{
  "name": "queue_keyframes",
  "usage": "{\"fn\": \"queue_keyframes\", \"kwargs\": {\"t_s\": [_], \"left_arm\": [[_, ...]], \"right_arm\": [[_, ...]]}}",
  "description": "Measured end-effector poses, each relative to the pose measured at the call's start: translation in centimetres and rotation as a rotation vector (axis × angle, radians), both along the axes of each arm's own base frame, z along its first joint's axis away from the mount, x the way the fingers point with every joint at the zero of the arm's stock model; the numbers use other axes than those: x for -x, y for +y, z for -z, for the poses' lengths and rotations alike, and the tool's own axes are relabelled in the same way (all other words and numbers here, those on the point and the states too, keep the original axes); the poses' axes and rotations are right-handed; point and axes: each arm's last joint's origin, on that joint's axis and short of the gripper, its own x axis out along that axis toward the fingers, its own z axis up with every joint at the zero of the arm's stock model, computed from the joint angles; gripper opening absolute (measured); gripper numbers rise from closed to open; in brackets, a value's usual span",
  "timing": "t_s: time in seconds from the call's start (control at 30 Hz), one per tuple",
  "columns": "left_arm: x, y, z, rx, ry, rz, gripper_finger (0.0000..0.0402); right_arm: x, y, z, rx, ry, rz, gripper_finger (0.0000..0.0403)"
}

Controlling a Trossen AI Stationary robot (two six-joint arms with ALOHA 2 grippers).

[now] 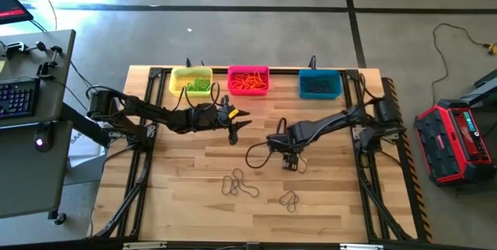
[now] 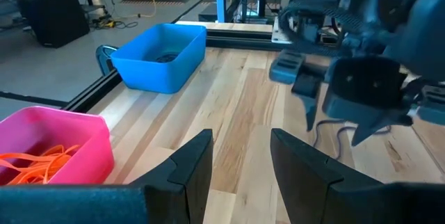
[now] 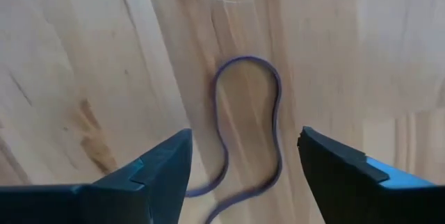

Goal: Sort rubber bands into baskets
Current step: Put the violet rubber band into the blue bin

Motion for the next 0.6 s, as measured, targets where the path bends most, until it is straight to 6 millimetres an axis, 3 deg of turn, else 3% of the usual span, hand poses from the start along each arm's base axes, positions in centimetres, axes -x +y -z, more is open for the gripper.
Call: {"fn": "queue_keyframes", "kwargs": {"t_s": [0.23,0.6], "left_arm": [[0.0,0.0,0.1,0.000,0.006,0.000,0.0138],[0.1,0.0,0.4,-0.014,0.043,0.005,0.0138]], "right_arm": [[-0.3,-1.0,0.6,-0.018,0.010,-0.009,0.0236],[-0.4,-1.3,0.6,-0.093,0.007,-0.042,0.0060]]}}
